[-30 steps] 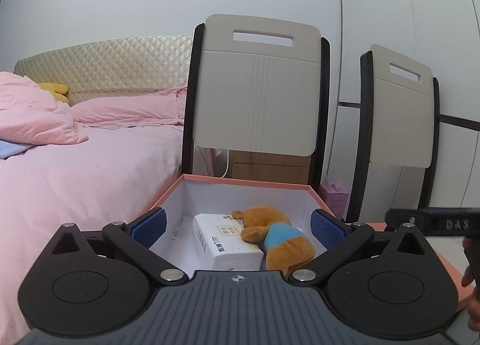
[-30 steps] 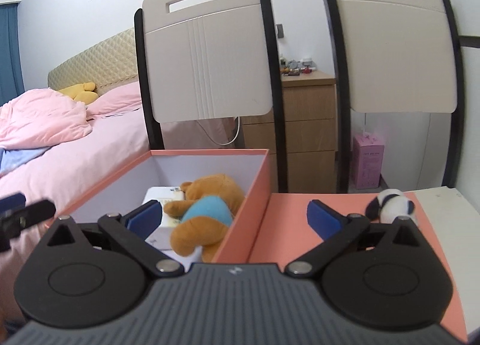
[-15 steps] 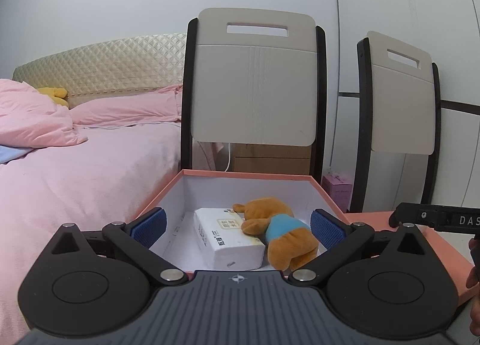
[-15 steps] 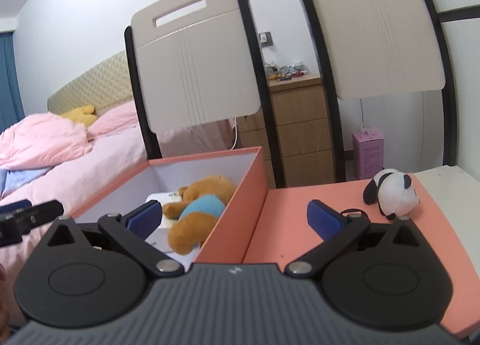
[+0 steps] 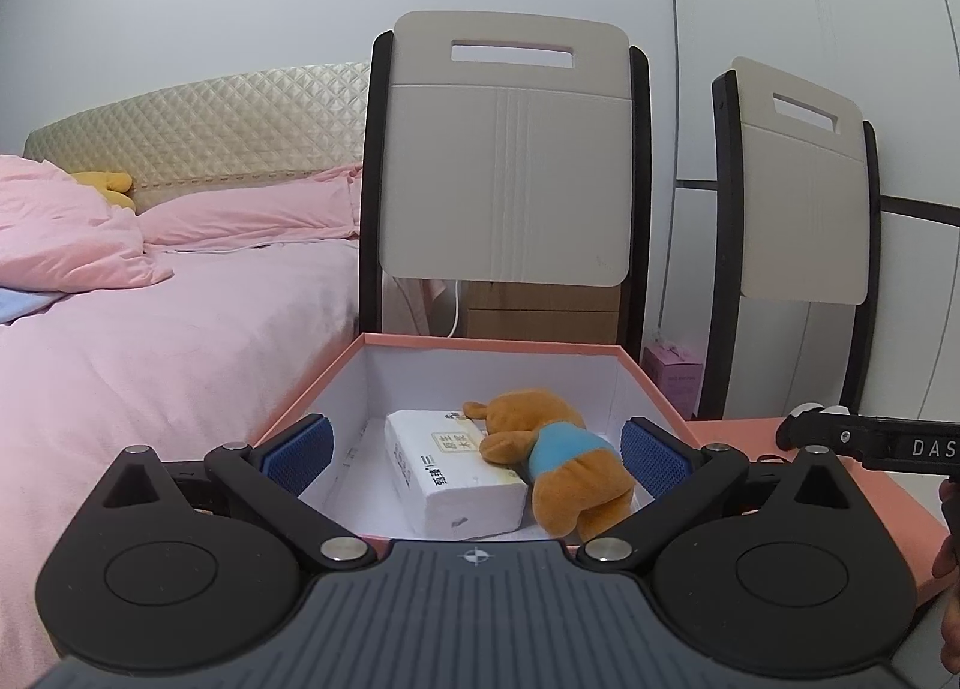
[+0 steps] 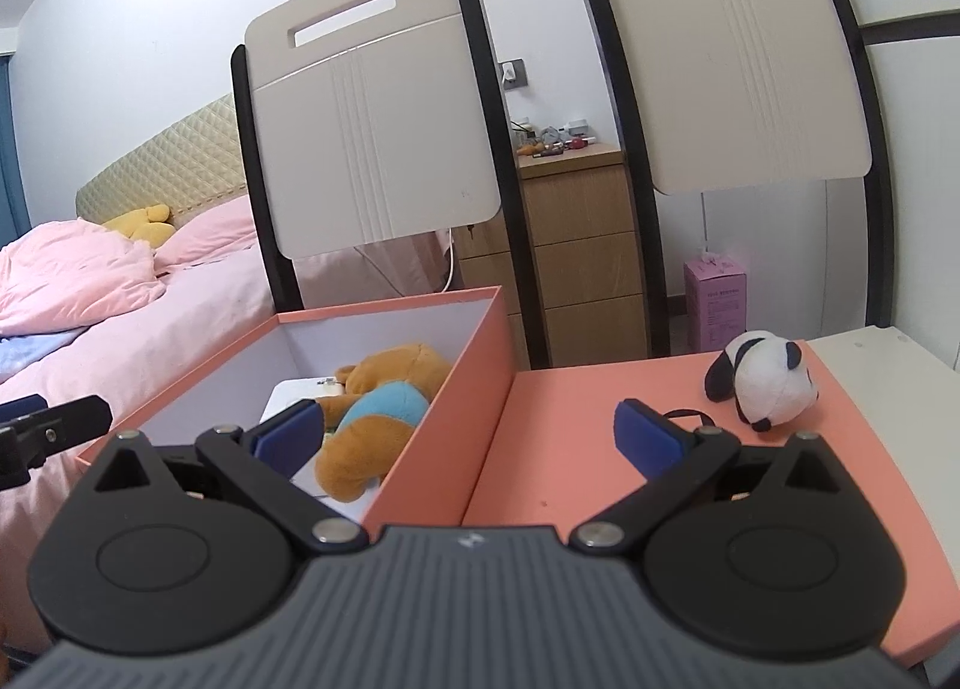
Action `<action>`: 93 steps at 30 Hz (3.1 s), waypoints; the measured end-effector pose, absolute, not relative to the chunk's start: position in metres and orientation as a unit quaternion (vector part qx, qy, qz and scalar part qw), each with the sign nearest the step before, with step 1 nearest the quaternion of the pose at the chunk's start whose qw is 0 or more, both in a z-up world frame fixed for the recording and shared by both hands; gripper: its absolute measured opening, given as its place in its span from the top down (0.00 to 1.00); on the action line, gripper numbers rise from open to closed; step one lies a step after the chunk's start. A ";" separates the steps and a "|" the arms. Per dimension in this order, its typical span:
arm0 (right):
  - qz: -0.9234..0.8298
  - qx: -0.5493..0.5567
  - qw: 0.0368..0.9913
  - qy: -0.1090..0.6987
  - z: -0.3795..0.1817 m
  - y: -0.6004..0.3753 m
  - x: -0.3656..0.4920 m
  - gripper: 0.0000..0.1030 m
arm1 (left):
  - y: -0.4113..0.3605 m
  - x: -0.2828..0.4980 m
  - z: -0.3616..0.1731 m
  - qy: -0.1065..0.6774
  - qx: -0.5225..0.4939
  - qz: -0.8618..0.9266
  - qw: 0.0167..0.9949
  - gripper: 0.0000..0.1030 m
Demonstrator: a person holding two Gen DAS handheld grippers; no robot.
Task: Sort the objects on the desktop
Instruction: 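Move the right gripper to the panda plush and close on it, then carry the panda plush with the right gripper into the box and release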
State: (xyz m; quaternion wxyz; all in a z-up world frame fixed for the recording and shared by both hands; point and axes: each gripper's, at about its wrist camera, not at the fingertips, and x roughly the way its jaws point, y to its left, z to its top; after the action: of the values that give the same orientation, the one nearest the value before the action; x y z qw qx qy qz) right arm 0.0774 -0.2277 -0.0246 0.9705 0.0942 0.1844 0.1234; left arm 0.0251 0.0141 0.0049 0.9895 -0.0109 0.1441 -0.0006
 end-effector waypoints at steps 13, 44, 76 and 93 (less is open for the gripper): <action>0.093 0.106 0.975 0.170 -0.019 -0.248 0.077 0.00 | 0.011 0.025 0.006 0.142 -0.010 -0.001 0.990 0.00; -0.055 0.077 0.955 0.283 -0.098 -0.347 0.256 0.41 | 0.015 0.025 0.006 0.142 -0.019 0.007 0.990 0.00; 0.362 0.148 0.884 0.256 -0.002 -0.153 0.179 0.44 | 0.053 0.014 0.026 0.094 -0.046 0.069 0.992 0.00; 0.391 0.107 0.862 0.305 -0.033 -0.079 0.197 0.49 | 0.066 0.015 0.026 0.095 -0.057 0.081 0.991 0.00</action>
State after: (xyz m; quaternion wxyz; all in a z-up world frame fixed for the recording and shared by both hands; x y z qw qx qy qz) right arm 0.1973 -0.0789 -0.0326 0.8619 0.1073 0.3048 0.3907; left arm 0.0153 0.0658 0.0257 0.9905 -0.0568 0.0950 0.0812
